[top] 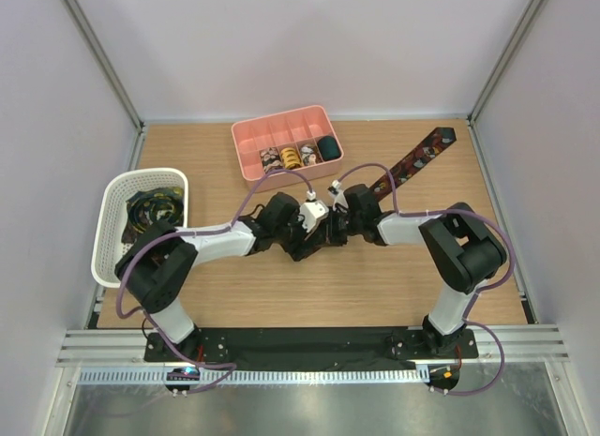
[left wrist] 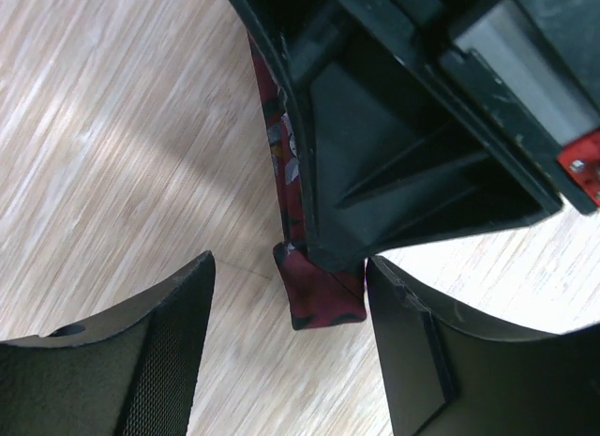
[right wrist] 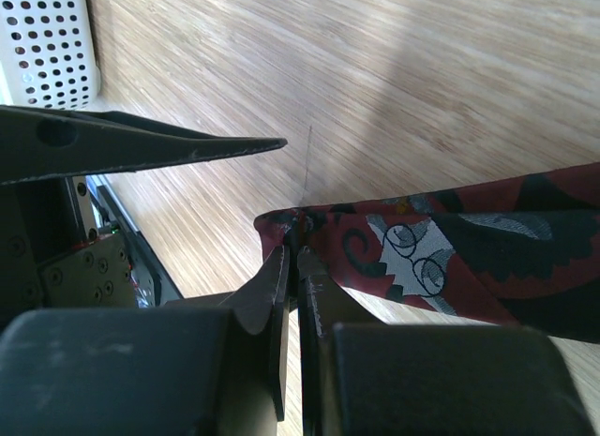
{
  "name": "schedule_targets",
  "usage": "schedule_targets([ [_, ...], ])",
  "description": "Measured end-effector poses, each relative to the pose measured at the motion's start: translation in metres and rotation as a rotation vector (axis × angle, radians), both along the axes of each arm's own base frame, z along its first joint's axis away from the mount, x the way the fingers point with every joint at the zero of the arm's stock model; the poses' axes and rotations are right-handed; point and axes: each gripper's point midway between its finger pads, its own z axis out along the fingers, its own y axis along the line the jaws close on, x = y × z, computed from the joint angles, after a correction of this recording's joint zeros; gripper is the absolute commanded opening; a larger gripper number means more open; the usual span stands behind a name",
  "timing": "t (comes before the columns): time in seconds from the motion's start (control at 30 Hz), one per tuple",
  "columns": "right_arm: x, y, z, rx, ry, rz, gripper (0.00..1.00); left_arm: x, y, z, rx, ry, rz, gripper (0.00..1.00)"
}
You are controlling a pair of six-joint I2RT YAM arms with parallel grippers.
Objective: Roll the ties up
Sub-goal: Roll the tie
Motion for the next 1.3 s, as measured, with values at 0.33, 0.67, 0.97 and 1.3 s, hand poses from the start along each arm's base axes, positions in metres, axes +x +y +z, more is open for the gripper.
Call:
schedule_targets([
  [0.33,-0.001,-0.007,-0.008,0.015,0.002,-0.030,0.01,-0.004,-0.003,-0.011,0.018,0.033,-0.015,0.61],
  [0.67,0.003,-0.009,-0.018,0.048,0.028,-0.051,0.01,-0.006,-0.018,-0.016,0.040,0.028,-0.041,0.53],
  [0.97,0.006,-0.011,-0.018,0.053,0.017,-0.059,0.07,0.000,-0.021,-0.017,0.073,0.027,-0.044,0.36],
  [1.3,0.007,-0.012,-0.017,0.050,0.015,-0.063,0.29,-0.001,-0.021,-0.017,0.080,0.023,-0.048,0.27],
])
